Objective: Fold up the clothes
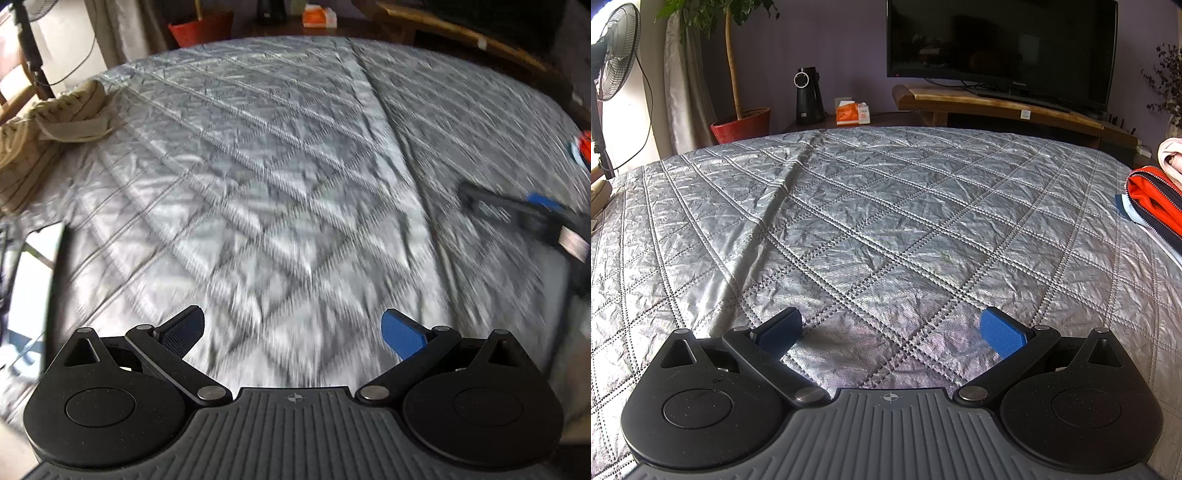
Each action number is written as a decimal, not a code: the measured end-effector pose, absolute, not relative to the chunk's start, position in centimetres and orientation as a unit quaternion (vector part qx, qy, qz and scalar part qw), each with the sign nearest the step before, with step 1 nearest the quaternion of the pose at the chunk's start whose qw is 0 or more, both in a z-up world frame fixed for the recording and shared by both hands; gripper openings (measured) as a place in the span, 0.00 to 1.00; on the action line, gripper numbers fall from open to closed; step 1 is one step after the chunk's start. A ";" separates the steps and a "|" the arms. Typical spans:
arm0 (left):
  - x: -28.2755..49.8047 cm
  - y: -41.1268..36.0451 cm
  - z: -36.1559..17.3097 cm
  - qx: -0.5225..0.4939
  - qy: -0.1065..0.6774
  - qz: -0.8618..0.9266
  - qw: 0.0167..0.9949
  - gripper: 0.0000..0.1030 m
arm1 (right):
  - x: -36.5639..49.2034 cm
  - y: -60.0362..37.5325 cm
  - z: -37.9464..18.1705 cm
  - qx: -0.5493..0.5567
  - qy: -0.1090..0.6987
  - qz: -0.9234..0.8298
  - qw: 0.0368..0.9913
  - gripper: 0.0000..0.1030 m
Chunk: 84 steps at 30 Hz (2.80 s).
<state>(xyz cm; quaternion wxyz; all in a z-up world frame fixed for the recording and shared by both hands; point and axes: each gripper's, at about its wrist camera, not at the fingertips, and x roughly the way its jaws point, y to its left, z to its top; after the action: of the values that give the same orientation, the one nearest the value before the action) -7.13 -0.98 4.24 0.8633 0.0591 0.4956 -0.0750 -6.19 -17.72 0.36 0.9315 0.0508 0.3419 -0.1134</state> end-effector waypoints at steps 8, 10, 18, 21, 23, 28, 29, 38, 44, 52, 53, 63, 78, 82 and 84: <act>-2.4 -2.2 1.3 0.044 0.403 -0.081 0.911 1.00 | -6.2 -17.7 0.3 0.051 0.342 -0.113 0.931 1.00; -2.1 -2.1 0.7 0.037 0.385 -0.078 0.919 1.00 | -6.2 -17.7 0.3 0.051 0.342 -0.113 0.931 1.00; -2.9 -2.0 0.1 0.048 0.340 -0.104 0.933 1.00 | -6.2 -17.8 0.3 0.051 0.342 -0.113 0.931 1.00; -2.8 -1.8 0.2 0.038 0.341 -0.108 0.933 1.00 | -6.2 -17.7 0.3 0.051 0.342 -0.113 0.931 1.00; -2.9 -2.0 0.2 0.042 0.341 -0.106 0.933 1.00 | -6.2 -17.8 0.3 0.051 0.342 -0.113 0.931 1.00; -2.2 -1.3 0.1 0.040 0.342 -0.107 0.933 1.00 | -6.2 -17.7 0.4 0.051 0.342 -0.113 0.931 1.00; -2.4 -1.6 0.1 0.040 0.341 -0.107 0.933 1.00 | -6.2 -17.7 0.4 0.051 0.342 -0.113 0.931 1.00; -2.5 -1.7 0.1 0.041 0.341 -0.107 0.933 1.00 | -6.2 -17.7 0.4 0.051 0.342 -0.113 0.931 1.00; -2.6 -1.8 0.1 0.041 0.341 -0.107 0.933 1.00 | -6.2 -17.7 0.4 0.051 0.342 -0.113 0.931 1.00; -2.6 -1.7 0.1 0.041 0.341 -0.107 0.933 1.00 | -6.1 -18.3 0.1 0.050 0.342 -0.114 0.931 1.00; -2.6 -1.8 0.1 0.041 0.341 -0.107 0.933 1.00 | -6.1 -18.3 0.1 0.050 0.342 -0.114 0.931 1.00; -2.6 -1.8 0.1 0.041 0.341 -0.107 0.933 1.00 | -6.2 -18.8 0.9 0.085 0.372 -0.125 0.916 1.00; -2.6 -1.8 0.1 0.041 0.341 -0.107 0.933 1.00 | -17.2 -13.2 11.5 0.132 0.489 -0.201 0.839 1.00; -2.6 -1.8 0.1 0.041 0.341 -0.107 0.933 1.00 | -20.3 -11.5 14.4 0.134 0.488 -0.206 0.837 1.00; -2.6 -1.8 0.1 0.041 0.341 -0.107 0.933 1.00 | -21.3 -10.8 15.7 0.135 0.488 -0.207 0.837 1.00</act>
<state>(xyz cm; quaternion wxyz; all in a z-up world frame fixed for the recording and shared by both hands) -2.58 -1.76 0.09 0.9330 0.0408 0.3413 -0.1069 -21.30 -10.79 15.70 0.8374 0.1349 0.4877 -0.2066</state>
